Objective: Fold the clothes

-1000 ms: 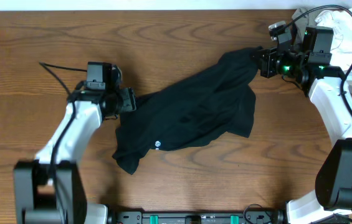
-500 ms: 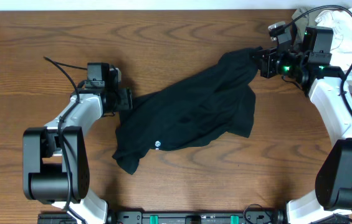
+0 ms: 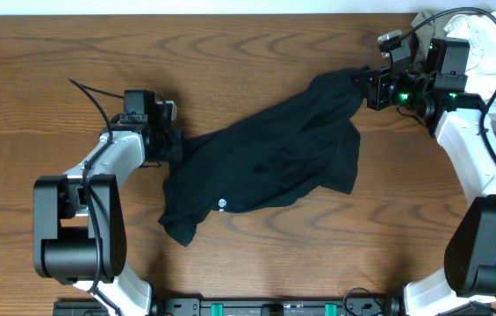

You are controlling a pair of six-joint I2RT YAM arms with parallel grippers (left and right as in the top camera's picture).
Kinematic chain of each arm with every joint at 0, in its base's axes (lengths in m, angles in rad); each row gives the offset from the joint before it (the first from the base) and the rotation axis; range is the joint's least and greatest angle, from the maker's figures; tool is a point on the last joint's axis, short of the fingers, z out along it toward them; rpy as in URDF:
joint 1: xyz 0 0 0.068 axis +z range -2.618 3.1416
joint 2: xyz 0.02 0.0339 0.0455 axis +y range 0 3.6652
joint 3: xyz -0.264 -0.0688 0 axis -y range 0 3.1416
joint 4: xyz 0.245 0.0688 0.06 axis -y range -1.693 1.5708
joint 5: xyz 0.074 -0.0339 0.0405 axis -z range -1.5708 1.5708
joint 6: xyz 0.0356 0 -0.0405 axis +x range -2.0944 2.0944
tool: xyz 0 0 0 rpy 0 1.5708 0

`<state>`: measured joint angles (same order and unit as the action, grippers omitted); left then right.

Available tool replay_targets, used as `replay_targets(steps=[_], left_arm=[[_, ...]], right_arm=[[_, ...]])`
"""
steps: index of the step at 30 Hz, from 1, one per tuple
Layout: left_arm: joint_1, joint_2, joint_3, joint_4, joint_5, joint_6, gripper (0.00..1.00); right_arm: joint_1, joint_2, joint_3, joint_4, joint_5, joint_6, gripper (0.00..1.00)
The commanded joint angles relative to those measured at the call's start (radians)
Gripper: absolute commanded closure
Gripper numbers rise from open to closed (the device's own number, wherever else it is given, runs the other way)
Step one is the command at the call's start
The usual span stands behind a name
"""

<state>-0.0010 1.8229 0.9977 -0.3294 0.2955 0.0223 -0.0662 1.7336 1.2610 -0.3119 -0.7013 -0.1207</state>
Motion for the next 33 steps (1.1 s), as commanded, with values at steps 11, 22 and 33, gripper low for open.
replay_targets(steps=[11,22,33], left_arm=[[0.068,0.007,0.079,0.039,0.044,-0.064,0.94],[0.152,-0.21,0.373,-0.128,0.042,-0.082,0.94],[0.153,-0.547,0.392,-0.19,-0.099,-0.068,0.94]], right_arm=[[-0.005,-0.023,0.01,0.006,-0.001,-0.016,0.99],[-0.035,-0.047,0.078,0.004,0.022,-0.014,0.99],[-0.067,-0.201,0.28,-0.3,0.197,-0.034,0.99]])
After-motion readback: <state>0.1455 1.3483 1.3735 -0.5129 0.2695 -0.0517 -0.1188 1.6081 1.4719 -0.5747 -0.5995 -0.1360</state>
